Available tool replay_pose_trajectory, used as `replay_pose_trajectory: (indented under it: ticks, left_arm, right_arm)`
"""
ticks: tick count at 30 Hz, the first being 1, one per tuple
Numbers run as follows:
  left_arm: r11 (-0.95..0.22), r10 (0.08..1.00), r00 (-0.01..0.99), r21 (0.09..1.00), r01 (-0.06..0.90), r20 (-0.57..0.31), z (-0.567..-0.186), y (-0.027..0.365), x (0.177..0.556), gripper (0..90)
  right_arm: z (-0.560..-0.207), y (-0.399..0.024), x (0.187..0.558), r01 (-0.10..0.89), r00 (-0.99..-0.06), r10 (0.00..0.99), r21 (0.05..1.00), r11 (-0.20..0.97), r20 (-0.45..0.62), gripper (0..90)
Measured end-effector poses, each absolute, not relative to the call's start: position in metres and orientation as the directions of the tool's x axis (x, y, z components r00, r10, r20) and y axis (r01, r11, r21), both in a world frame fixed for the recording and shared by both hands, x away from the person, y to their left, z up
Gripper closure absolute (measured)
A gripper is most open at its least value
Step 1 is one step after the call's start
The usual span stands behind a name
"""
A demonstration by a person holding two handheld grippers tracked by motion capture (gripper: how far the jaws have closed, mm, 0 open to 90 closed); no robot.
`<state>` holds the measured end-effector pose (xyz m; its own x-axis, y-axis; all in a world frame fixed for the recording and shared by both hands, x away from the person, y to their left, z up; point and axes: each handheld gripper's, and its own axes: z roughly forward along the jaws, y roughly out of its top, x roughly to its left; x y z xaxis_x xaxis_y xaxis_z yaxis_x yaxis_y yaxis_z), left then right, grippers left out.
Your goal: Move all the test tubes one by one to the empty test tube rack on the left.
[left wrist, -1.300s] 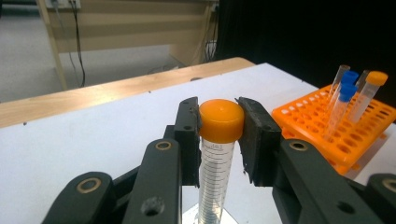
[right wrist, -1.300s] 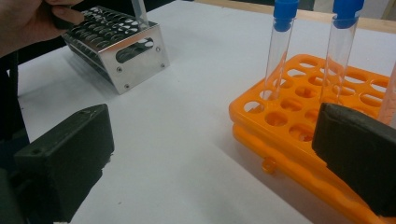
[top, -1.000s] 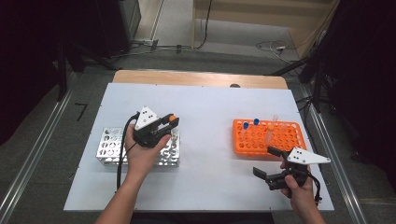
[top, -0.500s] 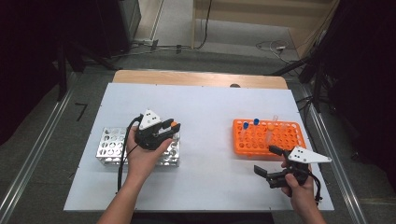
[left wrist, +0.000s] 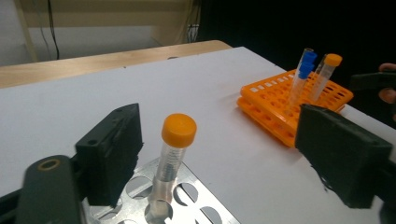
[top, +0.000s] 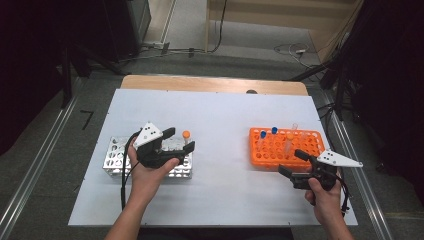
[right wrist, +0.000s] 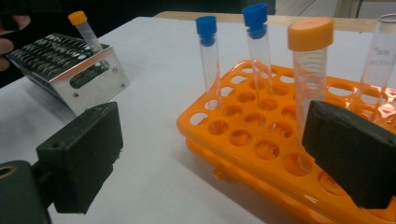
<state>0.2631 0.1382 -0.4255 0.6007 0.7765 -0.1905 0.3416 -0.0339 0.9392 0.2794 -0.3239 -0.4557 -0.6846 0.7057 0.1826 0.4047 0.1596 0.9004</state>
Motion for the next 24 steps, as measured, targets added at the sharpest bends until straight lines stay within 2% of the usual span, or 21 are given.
replay_pose_trajectory:
  ticks: [3, 4, 9, 13, 14, 21, 24]
  left_arm:
    - [-0.027, 0.766, 0.612, 0.942, 0.336, -0.197, -0.427, 0.140, 0.256, 8.6]
    - [-0.028, 0.764, 0.615, 0.942, 0.336, -0.197, -0.427, 0.140, 0.255, 4.4]
    - [-0.014, 0.748, 0.630, 0.944, 0.331, -0.210, -0.433, 0.144, 0.247, 0.8]
    - [-0.006, 0.746, 0.632, 0.946, 0.324, -0.211, -0.435, 0.146, 0.245, 0.2]
    - [-0.009, 0.747, 0.631, 0.946, 0.323, -0.209, -0.435, 0.146, 0.245, 0.2]
    - [-0.003, 0.738, 0.642, 0.951, 0.311, -0.207, -0.434, 0.146, 0.243, 0.0]
    - [0.000, 0.735, 0.645, 0.952, 0.308, -0.209, -0.434, 0.147, 0.242, 0.0]
  right_arm:
    - [-0.457, -0.324, 0.283, 0.403, -0.668, 0.726, 0.900, 0.167, 0.164, 8.8]
    - [-0.458, -0.323, 0.287, 0.407, -0.648, 0.744, 0.899, 0.160, 0.161, 13.3]
    - [-0.461, -0.322, 0.294, 0.420, -0.611, 0.777, 0.894, 0.153, 0.155, 20.2]
    - [-0.466, -0.322, 0.301, 0.438, -0.581, 0.799, 0.887, 0.146, 0.156, 26.6]
    - [-0.469, -0.321, 0.305, 0.448, -0.566, 0.809, 0.883, 0.137, 0.162, 30.9]
    - [-0.475, -0.317, 0.316, 0.470, -0.509, 0.849, 0.872, 0.141, 0.138, 40.9]
    - [-0.479, -0.316, 0.321, 0.464, -0.487, 0.868, 0.872, 0.156, 0.103, 50.3]
